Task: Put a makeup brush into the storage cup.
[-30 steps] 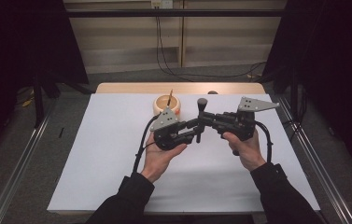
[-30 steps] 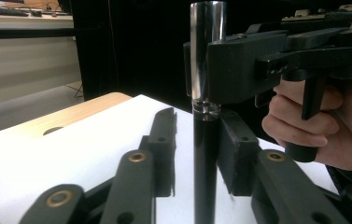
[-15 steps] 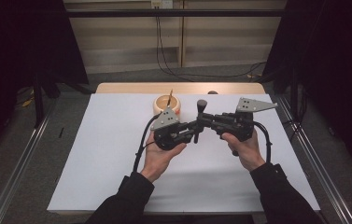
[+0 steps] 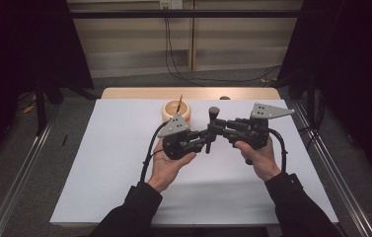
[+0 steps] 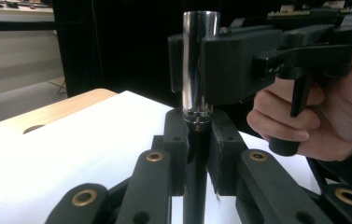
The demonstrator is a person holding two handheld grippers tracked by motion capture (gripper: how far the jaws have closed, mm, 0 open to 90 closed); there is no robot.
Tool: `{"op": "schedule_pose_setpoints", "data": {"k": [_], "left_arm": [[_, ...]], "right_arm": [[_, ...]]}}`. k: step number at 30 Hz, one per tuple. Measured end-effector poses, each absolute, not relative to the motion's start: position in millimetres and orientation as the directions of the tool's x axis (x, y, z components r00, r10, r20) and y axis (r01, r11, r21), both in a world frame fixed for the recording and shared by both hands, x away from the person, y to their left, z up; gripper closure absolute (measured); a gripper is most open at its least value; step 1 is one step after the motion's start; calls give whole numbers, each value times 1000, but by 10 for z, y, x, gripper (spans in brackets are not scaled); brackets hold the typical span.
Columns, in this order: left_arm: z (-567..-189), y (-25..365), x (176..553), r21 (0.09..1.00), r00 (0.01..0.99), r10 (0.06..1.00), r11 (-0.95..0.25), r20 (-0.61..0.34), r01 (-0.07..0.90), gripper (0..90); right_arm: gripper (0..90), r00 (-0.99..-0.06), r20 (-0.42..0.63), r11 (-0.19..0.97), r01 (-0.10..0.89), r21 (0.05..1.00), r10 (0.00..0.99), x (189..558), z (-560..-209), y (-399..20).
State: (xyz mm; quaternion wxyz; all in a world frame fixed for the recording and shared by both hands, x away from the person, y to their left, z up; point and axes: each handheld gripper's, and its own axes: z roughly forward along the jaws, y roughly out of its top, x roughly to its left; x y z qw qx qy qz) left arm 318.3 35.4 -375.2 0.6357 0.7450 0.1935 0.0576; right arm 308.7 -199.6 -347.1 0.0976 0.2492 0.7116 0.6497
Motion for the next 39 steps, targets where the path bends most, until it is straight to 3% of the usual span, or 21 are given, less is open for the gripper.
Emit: {"op": "schedule_pose_setpoints", "data": {"k": [11, 23, 30, 39], "left_arm": [[-3728, 404, 3190, 971, 913, 375, -106, -160, 214, 795], [-3728, 422, 3189, 970, 912, 379, -111, -160, 216, 796], [-3715, 472, 3203, 972, 909, 388, -105, -154, 210, 796], [-3702, 500, 3205, 972, 902, 401, -96, -160, 215, 795]], "right_arm": [[385, -845, 179, 21, 219, 975, 504, 3072, -3449, -2022], [141, -831, 185, 9, 223, 975, 525, 3077, -3452, -2038], [63, -831, 180, 16, 222, 975, 527, 3087, -3470, -2062], [65, -833, 170, 28, 217, 976, 527, 3081, -3476, -2070]]}}
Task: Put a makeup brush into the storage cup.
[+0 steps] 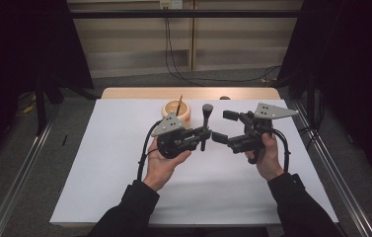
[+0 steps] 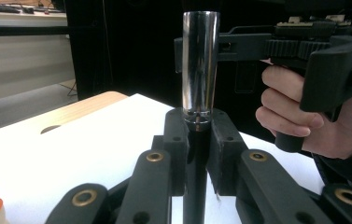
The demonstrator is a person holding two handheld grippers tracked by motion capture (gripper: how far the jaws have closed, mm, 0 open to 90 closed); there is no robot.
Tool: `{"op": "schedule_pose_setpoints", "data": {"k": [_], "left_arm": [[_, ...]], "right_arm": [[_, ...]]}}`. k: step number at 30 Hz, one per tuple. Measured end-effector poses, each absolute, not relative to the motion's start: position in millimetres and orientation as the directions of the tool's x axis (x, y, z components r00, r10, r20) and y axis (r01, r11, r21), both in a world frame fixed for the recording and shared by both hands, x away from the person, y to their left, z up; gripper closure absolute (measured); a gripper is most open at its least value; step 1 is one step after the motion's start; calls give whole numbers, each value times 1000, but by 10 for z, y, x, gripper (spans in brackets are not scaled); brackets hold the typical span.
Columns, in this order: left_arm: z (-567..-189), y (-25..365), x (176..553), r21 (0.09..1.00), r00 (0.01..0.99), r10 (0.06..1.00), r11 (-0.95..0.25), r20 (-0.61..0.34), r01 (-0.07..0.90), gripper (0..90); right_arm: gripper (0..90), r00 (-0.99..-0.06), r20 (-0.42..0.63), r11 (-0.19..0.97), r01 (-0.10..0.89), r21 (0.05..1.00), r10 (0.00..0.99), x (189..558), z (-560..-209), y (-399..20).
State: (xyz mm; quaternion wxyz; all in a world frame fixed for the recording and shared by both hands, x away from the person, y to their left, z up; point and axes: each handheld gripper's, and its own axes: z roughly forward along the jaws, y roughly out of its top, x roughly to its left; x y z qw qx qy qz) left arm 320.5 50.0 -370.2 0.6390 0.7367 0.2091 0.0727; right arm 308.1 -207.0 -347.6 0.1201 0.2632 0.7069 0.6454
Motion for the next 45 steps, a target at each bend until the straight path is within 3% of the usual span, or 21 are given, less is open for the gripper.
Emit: {"op": "schedule_pose_setpoints", "data": {"k": [29, 45], "left_arm": [[-3667, 715, 3266, 974, 875, 463, -90, -142, 206, 796], [-3601, 970, 3348, 977, 849, 509, -62, -146, 205, 796]], "right_arm": [[53, -705, 89, 97, 219, 971, 704, 2894, -3696, -2315], [60, -674, 94, 97, 239, 966, 733, 2620, -3840, -2548]]}}
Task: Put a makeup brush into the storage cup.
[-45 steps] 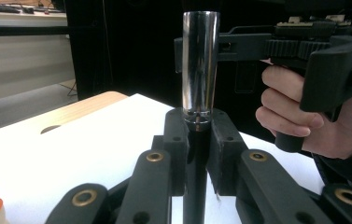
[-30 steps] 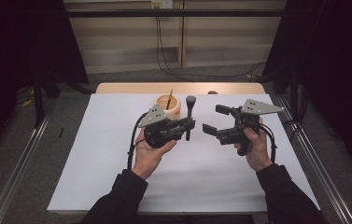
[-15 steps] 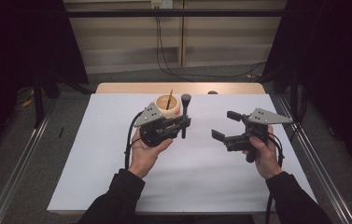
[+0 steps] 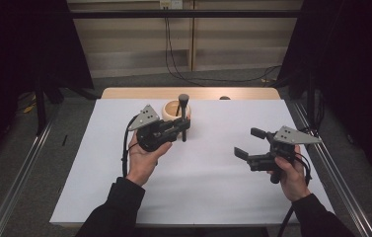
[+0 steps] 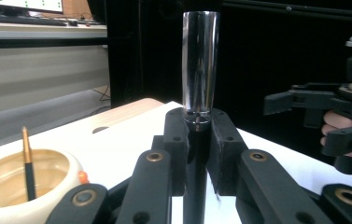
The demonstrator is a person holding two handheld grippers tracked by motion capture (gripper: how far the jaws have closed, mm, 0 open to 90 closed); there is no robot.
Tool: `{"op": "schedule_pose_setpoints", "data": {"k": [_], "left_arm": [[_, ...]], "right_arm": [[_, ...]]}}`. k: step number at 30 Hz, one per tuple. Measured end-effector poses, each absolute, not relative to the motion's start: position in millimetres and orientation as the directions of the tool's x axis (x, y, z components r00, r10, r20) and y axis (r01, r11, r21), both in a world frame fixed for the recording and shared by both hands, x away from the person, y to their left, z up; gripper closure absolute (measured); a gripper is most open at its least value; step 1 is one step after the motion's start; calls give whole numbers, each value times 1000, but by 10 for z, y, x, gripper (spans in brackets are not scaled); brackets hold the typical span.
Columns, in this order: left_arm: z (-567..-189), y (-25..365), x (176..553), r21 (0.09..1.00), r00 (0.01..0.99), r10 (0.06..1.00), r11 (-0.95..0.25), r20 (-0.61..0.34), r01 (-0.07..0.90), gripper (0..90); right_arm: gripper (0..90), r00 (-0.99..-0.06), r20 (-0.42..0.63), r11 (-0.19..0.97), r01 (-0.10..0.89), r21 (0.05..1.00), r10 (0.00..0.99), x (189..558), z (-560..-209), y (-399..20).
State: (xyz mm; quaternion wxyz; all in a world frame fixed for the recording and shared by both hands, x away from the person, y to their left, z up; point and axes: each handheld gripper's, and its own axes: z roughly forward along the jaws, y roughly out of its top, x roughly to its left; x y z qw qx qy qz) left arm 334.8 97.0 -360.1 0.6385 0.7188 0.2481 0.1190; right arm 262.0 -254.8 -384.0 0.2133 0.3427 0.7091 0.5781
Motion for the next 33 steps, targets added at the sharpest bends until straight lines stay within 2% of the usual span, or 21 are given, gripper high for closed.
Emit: {"op": "schedule_pose_setpoints", "data": {"k": [16, 33], "left_arm": [[-3491, 1130, 3538, 980, 812, 570, -58, -123, 189, 796], [-3360, 1252, 3824, 982, 788, 606, -64, -105, 180, 796]], "right_arm": [[82, -609, 100, 80, 261, 962, 787, 2460, -4048, -2663], [87, -593, 116, 62, 271, 961, 797, 2317, -4190, -2758]]}}
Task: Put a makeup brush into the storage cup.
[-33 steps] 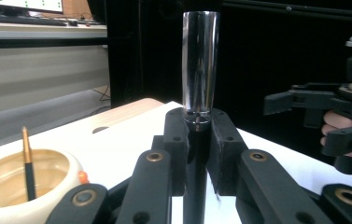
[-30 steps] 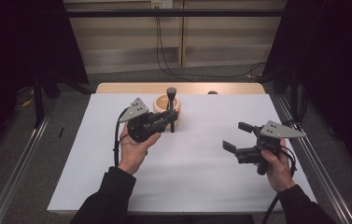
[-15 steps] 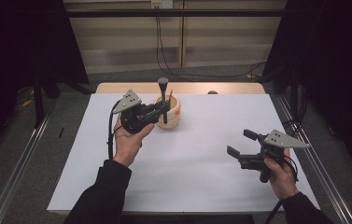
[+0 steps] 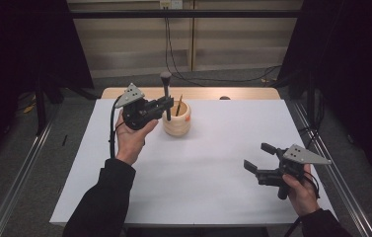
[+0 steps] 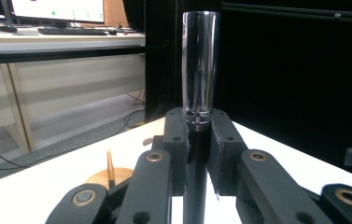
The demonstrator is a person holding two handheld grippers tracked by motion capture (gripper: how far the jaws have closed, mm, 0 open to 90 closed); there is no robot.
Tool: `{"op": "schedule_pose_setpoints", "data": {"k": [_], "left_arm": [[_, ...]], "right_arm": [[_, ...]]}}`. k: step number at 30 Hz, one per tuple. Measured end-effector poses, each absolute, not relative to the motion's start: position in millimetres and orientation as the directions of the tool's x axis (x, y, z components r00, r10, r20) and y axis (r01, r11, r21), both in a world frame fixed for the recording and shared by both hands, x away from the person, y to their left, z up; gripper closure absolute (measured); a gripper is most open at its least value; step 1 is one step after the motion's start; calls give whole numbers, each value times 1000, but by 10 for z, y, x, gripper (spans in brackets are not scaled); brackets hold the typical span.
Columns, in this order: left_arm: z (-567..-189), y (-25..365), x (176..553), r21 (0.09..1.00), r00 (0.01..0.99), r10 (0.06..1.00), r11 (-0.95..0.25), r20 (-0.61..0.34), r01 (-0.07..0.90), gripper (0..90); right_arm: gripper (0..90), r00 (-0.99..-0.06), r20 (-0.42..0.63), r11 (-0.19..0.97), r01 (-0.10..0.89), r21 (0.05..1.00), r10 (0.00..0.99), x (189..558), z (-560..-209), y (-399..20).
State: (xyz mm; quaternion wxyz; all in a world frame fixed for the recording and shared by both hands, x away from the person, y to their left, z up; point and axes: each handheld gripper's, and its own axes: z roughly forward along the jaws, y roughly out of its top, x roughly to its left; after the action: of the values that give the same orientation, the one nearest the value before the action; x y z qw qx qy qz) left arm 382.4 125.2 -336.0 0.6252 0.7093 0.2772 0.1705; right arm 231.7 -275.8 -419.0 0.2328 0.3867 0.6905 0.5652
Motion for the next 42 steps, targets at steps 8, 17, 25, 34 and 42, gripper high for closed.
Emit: {"op": "schedule_pose_setpoints", "data": {"k": [8, 17, 25, 34, 42], "left_arm": [[-3342, 1247, 4009, 981, 756, 645, -50, -111, 187, 796], [-3418, 1183, 4192, 982, 743, 662, -54, -102, 183, 795], [-3560, 1162, 4351, 973, 716, 685, -48, -132, 225, 796], [-3681, 1146, 4462, 969, 704, 697, -55, -135, 240, 796], [-3770, 1002, 4495, 969, 707, 695, -59, -133, 240, 796]], "right_arm": [[90, -581, 117, 52, 266, 963, 806, 2273, -4228, -2776], [90, -582, 129, 45, 275, 960, 803, 2267, -4255, -2789], [90, -592, 131, 49, 278, 959, 795, 2270, -4257, -2789], [90, -607, 131, 57, 280, 958, 784, 2275, -4263, -2795], [89, -609, 131, 57, 280, 958, 782, 2279, -4271, -2795]]}}
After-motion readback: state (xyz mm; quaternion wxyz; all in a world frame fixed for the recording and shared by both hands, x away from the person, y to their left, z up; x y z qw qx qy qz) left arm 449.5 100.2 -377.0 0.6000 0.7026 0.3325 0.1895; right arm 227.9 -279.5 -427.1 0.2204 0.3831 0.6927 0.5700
